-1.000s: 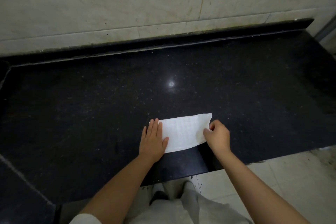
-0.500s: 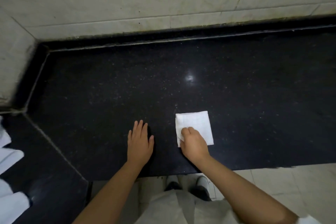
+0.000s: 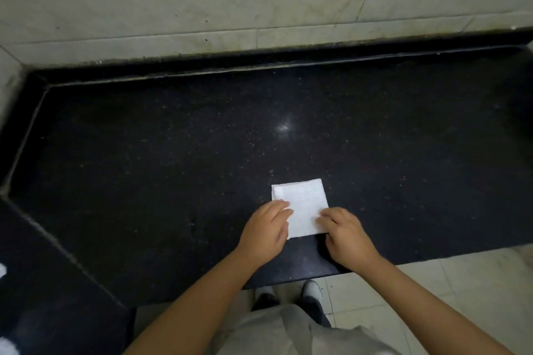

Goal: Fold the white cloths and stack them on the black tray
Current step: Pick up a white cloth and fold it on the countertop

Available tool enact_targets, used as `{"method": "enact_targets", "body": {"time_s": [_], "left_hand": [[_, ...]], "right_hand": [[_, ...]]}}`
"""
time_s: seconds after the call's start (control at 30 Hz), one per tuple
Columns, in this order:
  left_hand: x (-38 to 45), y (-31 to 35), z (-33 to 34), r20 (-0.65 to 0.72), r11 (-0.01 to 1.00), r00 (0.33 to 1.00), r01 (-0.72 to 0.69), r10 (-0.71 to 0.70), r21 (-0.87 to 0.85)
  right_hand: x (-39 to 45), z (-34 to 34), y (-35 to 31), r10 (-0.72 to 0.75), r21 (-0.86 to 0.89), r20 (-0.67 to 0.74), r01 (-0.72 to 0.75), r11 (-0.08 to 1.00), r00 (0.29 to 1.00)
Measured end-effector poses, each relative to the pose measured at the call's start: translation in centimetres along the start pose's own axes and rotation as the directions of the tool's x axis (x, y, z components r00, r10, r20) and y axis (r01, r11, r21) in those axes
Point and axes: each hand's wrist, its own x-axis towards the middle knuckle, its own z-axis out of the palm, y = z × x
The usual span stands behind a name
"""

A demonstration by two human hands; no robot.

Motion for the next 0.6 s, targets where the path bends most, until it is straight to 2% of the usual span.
{"method": "enact_targets", "body": {"time_s": [0.07,0.2,0.37,0.47,0.53,0.6], "left_hand": [[1.5,0.8,0.0,0.115,0.995,0.993,-0.006,-0.005,0.096],[3.8,0.2,0.1,0.294,0.966,0.942,0.089,-0.161,0.244],[4.0,-1.0,0.5,0.354,0.957,0.928,0.010,-0.117,0.290],[4.2,-0.9,0.4,0.367,0.957,0.924,-0.008,-0.103,0.291],[4.3,-0.2,-0.1,0.263,0.968,0.964,-0.100,0.037,0.231],[4.2,0.6,0.3,0.189,0.945,0.961,-0.240,0.200,0.223]], "right_hand": [[-0.3,-0.1,0.8,-0.003,-0.066,0.082,0.008,0.998,0.997],[0.0,0.2,1.1,-0.025,-0.082,0.149,0.038,0.996,0.989],[0.3,-0.1,1.4,-0.029,-0.076,0.186,0.044,0.996,0.982],[0.9,-0.6,1.7,-0.046,-0.095,0.121,0.058,0.994,0.992],[1.4,-1.2,1.7,-0.027,-0.042,0.096,0.032,0.999,0.995],[1.5,-2.8,1.3,0.027,0.041,0.095,-0.031,0.999,0.995]]}}
